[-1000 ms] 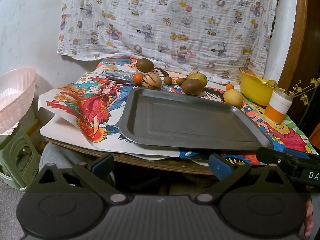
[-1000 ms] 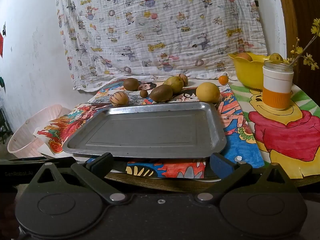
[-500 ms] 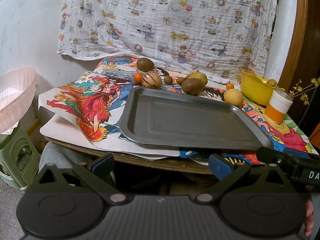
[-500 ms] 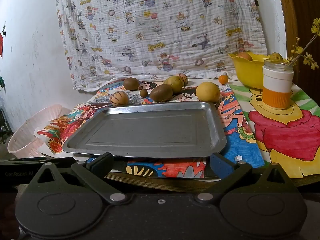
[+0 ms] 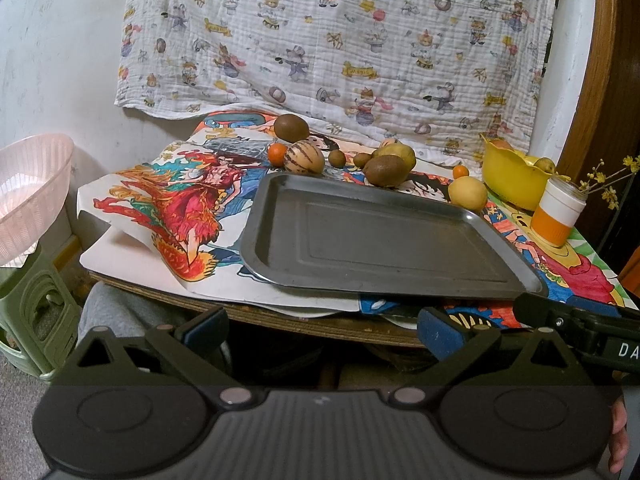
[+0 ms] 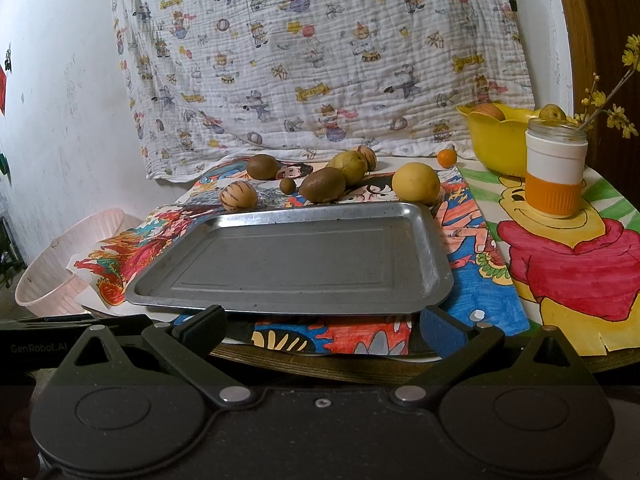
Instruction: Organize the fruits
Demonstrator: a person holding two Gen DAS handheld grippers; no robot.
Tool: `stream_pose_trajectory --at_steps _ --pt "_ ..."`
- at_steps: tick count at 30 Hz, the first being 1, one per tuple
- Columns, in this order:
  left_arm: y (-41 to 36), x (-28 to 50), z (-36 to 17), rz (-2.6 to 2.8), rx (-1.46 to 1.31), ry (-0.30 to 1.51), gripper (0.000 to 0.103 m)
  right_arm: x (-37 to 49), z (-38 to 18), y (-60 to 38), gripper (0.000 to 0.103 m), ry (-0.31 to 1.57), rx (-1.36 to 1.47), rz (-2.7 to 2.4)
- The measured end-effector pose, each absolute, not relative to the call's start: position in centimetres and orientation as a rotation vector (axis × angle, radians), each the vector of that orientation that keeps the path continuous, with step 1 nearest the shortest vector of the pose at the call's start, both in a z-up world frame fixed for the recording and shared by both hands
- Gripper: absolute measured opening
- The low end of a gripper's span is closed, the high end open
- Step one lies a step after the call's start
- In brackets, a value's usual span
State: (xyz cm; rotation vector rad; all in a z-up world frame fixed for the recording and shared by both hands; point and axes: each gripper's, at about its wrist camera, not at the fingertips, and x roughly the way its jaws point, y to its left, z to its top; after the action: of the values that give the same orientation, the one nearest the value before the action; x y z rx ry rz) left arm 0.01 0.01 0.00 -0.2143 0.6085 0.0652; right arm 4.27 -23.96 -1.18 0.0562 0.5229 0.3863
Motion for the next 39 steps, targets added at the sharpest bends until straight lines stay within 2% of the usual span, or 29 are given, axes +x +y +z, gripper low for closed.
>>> stream_pose_trajectory --at_steps 39 --pt "0.24 -0.03 -0.53 0.066 -0.227 0.630 0.103 4.45 -1.07 -24.00 0.102 0.523 0.056 0.383"
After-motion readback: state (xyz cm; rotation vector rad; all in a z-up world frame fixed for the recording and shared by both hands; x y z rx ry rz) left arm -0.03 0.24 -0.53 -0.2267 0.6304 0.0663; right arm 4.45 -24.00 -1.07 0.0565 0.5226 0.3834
